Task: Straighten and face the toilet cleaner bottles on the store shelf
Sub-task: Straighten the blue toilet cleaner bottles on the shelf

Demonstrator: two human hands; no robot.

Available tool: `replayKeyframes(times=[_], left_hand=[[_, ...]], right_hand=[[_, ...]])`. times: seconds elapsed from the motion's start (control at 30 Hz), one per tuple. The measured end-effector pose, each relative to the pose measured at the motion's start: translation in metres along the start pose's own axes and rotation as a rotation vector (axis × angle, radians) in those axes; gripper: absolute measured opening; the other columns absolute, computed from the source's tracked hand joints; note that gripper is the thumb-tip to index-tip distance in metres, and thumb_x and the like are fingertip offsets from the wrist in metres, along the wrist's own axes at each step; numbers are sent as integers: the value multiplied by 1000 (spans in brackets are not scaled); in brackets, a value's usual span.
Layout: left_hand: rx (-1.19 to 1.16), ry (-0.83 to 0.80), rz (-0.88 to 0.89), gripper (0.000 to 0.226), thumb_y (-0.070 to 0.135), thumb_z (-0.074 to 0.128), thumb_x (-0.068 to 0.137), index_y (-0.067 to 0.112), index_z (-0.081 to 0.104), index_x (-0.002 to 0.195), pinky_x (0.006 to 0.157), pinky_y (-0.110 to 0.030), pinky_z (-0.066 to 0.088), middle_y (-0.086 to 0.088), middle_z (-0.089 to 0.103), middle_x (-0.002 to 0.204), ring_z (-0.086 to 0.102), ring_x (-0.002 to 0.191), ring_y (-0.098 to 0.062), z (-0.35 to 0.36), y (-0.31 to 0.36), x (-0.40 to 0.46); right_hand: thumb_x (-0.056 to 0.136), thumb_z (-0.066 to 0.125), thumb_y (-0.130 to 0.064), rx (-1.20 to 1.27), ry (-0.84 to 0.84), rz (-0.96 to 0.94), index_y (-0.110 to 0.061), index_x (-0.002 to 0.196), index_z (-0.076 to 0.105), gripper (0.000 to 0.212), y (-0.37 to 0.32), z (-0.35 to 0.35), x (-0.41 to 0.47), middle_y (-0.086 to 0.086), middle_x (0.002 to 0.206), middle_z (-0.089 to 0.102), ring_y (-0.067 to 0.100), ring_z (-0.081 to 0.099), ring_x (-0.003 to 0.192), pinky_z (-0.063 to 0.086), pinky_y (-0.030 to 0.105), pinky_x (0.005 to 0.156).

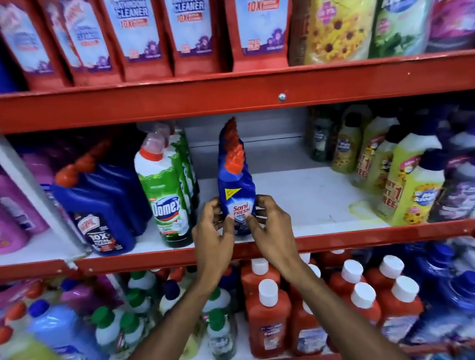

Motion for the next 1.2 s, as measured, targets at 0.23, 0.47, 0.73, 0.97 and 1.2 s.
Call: replayKeyframes(times=[0.23,0.47,0.73,0.97,1.2], left_hand=[[24,-66,-30,37,10,63,96,17,56,131,90,-17,58,4,73,120,71,105,-4,1,-16,1],[-255,-200,-270,60,23,57,100,18,36,156,118,-51,44,-9,54,154,56,138,-25,22,-27,6],[-294,-284,-292,70,32,49,86,23,37,155,113,-43,49,-5,61,144,62,127,-21,35,-26,3],[-255,-278,-277,66,20,51,104,23,21,162,119,-21,38,-2,36,166,40,147,-11,24,-28,2],[-149,265,68,26,28,55,96,25,66,118,96,-25,53,9,70,120,66,114,-10,-96,-16,-24]], right_hand=[[89,65,-10,69,8,84,-10,130,54,42,15,12,-3,6,124,68,8,69,96,50,3,75],[101,42,-15,224,-160,211,-19,158,22,60,26,26,7,6,156,44,7,49,130,45,14,99],[98,36,-9,228,-171,181,-15,149,41,52,32,33,8,2,134,61,-19,60,104,43,-2,83],[102,37,-11,271,-62,219,-16,154,33,52,27,25,0,6,151,50,2,54,122,41,-6,81],[85,47,-15,274,486,-43,-23,105,62,26,-31,9,-49,-8,101,69,9,66,93,52,20,81]])
Point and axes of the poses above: each hand's wrist, its own x-axis towards the middle knuckle, its own z-axis out of the palm, y = z × x, the point moved 8 cm from there along x, towards the middle knuckle
